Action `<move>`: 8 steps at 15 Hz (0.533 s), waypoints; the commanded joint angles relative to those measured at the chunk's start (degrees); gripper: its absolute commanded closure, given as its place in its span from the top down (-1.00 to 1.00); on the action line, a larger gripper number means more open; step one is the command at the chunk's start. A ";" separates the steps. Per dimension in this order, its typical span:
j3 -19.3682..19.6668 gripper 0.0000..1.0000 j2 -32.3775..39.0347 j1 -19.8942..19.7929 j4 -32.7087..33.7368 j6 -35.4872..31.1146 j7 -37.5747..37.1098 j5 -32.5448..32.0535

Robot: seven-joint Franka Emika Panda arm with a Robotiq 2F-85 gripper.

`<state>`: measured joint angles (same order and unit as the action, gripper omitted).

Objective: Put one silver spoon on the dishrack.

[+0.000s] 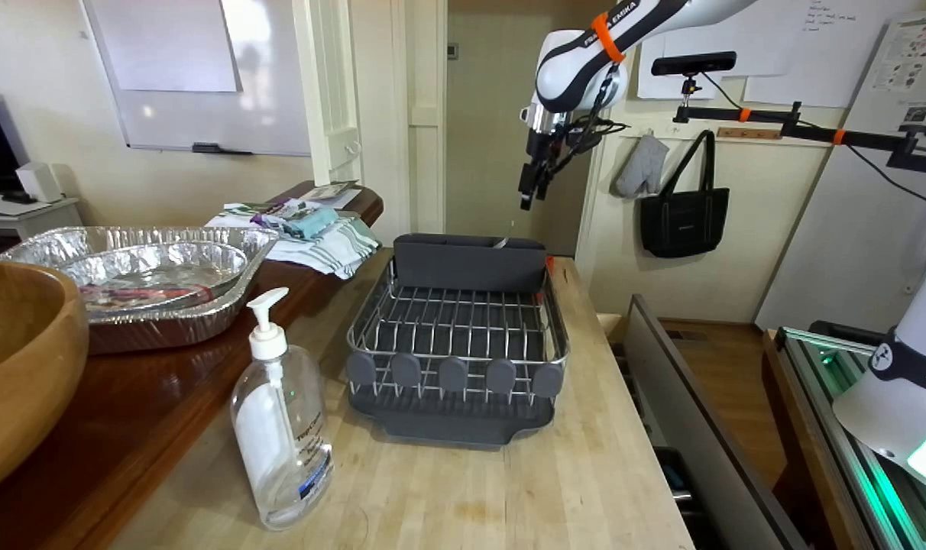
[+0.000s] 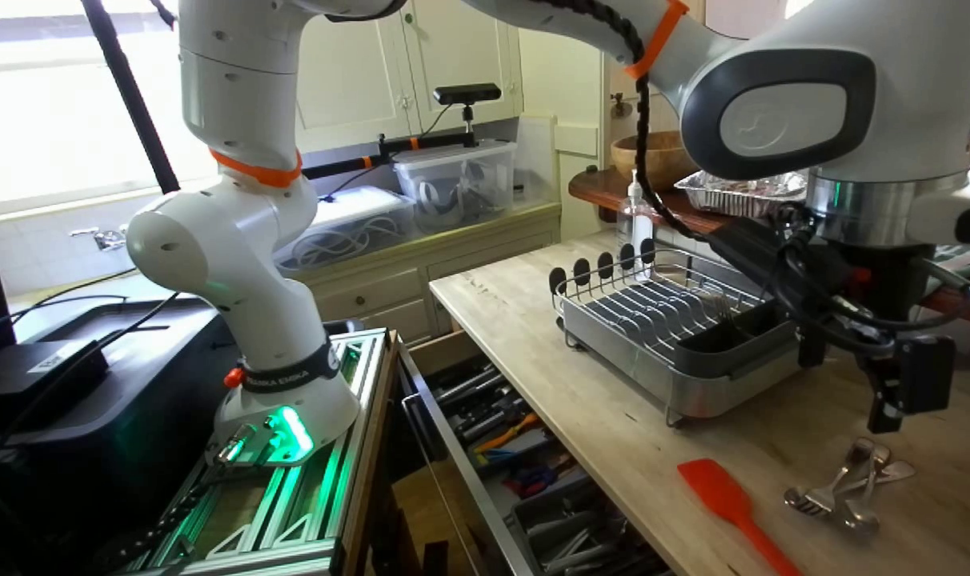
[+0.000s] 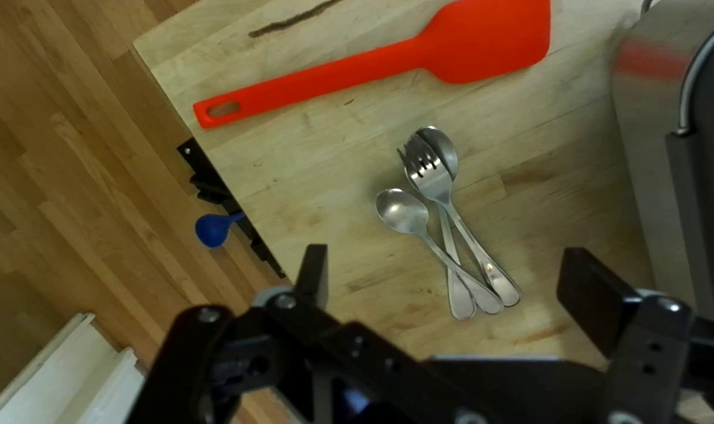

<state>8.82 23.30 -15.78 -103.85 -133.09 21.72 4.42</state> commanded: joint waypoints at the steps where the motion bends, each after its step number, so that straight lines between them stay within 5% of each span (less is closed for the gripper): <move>1: -0.67 1.00 0.82 -0.52 0.38 -0.88 -0.36 -1.02; 8: -5.78 1.00 7.84 -3.25 4.13 -11.68 11.02 0.63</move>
<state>6.28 26.92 -16.51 -103.17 -141.87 28.03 3.98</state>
